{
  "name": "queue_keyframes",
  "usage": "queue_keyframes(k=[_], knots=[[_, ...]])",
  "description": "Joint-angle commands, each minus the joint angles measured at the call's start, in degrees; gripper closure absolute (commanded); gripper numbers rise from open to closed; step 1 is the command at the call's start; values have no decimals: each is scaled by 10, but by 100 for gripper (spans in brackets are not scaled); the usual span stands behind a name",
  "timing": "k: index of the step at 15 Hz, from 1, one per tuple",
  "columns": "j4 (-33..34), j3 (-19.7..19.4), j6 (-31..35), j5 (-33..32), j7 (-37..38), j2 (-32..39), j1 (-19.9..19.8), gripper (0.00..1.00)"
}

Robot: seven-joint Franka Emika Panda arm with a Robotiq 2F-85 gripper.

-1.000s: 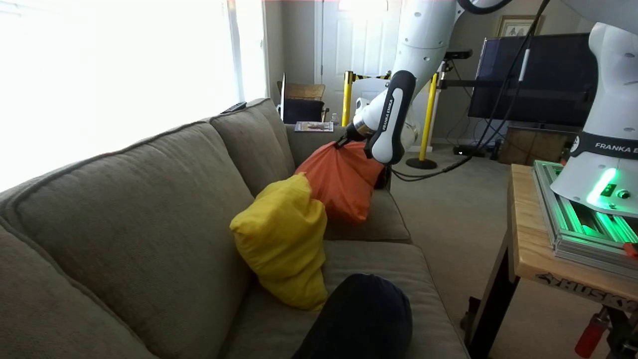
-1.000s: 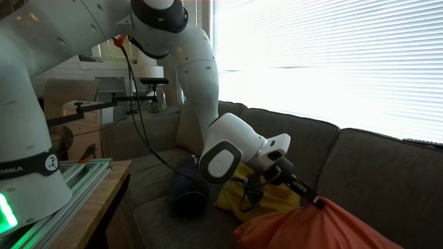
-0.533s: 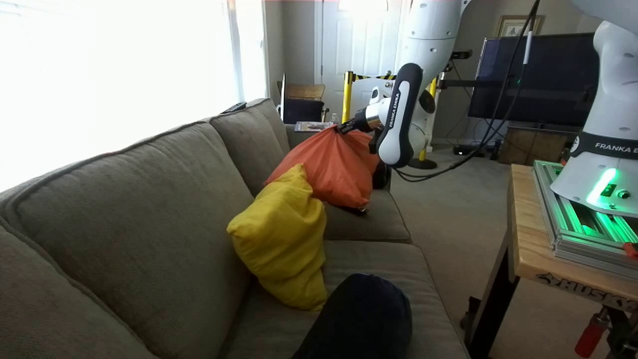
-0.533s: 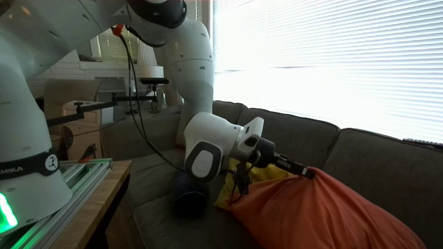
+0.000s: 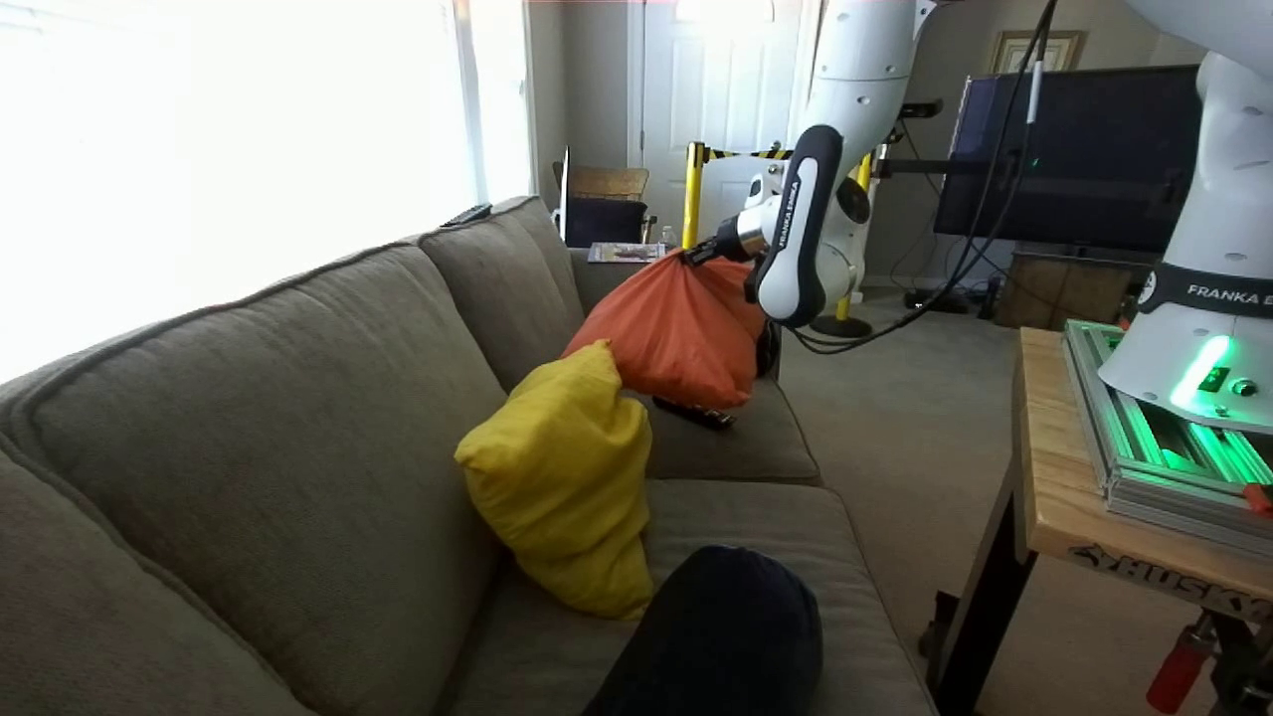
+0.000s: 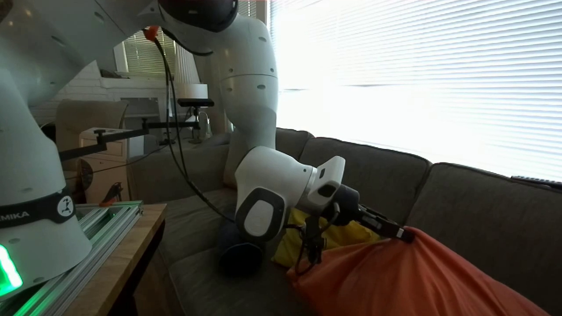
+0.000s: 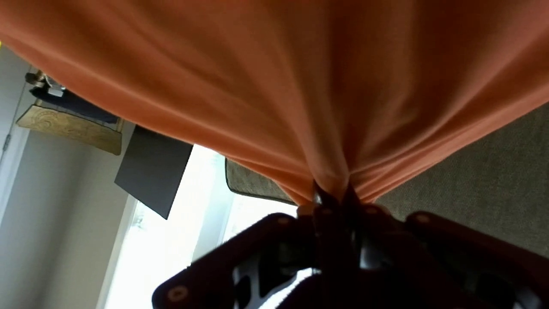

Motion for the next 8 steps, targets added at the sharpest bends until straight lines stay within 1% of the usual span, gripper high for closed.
queue_keyframes(k=[1,5,8], knots=[[3,23,0,-36,-27,-37,-36,99],[15,19,-32,-77,-53,-71,-47,99],[54,18,-54,-115,-77,-71,-55,99]])
